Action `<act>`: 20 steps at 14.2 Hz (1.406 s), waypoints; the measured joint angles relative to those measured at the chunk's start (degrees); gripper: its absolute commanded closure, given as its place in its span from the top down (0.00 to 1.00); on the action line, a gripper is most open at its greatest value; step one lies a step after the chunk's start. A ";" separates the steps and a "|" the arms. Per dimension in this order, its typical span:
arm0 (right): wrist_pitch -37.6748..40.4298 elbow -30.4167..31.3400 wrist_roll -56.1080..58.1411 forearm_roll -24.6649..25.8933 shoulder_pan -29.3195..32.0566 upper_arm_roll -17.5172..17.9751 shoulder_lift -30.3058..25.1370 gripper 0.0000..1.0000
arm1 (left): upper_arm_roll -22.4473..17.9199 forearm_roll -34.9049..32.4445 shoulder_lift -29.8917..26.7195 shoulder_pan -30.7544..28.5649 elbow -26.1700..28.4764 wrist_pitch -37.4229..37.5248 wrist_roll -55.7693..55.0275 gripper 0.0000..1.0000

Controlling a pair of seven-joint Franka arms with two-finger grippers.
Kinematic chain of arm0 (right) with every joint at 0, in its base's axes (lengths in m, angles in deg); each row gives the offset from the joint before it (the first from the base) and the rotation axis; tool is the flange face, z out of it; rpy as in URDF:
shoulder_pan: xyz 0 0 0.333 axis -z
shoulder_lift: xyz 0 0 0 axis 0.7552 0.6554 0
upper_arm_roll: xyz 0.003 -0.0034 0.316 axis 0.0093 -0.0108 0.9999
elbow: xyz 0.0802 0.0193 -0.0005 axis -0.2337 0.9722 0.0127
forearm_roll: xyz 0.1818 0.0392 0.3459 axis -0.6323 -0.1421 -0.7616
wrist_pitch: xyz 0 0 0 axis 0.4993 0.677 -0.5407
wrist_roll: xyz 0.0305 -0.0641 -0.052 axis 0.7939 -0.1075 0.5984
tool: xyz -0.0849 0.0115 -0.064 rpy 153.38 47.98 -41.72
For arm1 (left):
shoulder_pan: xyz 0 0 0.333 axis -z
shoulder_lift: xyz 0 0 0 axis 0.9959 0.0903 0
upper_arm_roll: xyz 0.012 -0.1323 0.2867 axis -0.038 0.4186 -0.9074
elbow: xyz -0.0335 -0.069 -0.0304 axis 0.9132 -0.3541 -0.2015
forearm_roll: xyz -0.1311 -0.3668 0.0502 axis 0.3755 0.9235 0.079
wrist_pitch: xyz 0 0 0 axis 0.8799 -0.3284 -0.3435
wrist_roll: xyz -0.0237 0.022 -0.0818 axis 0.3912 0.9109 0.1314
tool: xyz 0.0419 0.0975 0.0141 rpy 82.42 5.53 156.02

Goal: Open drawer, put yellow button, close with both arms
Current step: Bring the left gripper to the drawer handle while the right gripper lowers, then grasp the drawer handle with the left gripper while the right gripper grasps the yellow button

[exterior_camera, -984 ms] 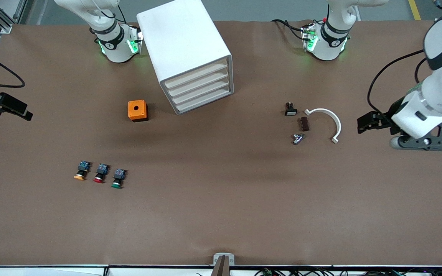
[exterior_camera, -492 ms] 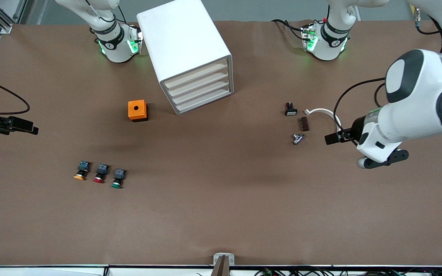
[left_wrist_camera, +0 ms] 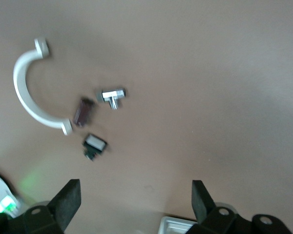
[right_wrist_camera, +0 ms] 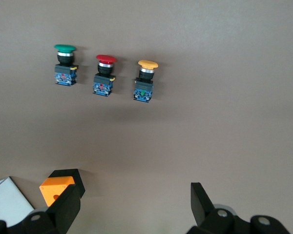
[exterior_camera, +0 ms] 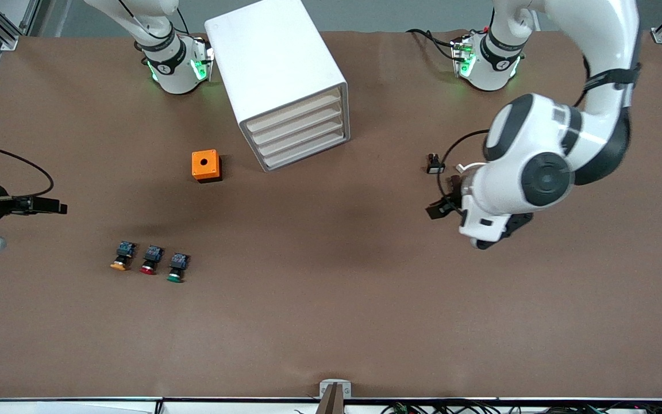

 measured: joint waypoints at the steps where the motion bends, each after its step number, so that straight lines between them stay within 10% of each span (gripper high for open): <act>1: -0.35 0.00 -0.01 0.00 0.00 0.00 1.14 1.00 | 0.00 2.39 0.92 0.88 -0.03 0.01 -2.90 1.00; 9: -11.78 2.99 -6.14 0.00 -0.13 0.22 8.13 1.00 | -0.36 27.24 9.12 1.13 -0.16 12.06 -30.53 1.00; 20: -25.82 9.69 -12.25 -0.10 -0.55 0.72 15.20 1.00 | 0.03 39.10 13.20 3.60 -0.70 18.80 -52.53 0.96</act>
